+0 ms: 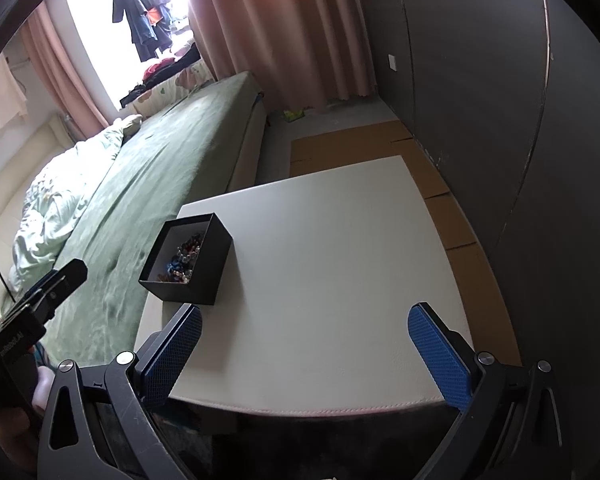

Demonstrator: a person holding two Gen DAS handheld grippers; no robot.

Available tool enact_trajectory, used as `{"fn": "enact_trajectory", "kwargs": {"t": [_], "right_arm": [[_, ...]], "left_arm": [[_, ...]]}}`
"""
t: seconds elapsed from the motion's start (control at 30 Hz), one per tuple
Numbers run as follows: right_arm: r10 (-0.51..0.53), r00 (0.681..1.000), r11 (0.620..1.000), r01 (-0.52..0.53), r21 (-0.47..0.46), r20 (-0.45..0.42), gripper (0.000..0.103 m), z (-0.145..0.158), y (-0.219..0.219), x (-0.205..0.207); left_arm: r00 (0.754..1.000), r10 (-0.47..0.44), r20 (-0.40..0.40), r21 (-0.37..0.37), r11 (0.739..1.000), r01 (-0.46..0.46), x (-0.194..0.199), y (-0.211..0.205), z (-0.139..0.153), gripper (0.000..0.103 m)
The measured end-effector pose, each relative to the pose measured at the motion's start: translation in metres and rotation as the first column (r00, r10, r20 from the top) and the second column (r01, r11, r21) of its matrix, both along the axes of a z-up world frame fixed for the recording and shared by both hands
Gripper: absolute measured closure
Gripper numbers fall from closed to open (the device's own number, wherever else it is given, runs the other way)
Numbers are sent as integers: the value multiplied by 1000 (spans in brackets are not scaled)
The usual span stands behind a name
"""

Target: Organize jewelry

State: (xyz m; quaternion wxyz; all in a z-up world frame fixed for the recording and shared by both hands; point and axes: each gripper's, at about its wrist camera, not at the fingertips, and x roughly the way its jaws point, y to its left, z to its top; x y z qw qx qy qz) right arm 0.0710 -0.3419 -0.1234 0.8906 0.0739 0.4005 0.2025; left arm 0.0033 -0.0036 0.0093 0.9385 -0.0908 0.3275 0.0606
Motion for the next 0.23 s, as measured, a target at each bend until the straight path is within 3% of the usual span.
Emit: {"fn": "enact_trajectory", "kwargs": {"t": [0.23], "right_arm": [[2, 1000, 1000, -2, -13, 6, 0, -1, 2, -2]], "left_arm": [[1000, -13, 4, 16, 1000, 12, -3, -5, 0, 0]]}}
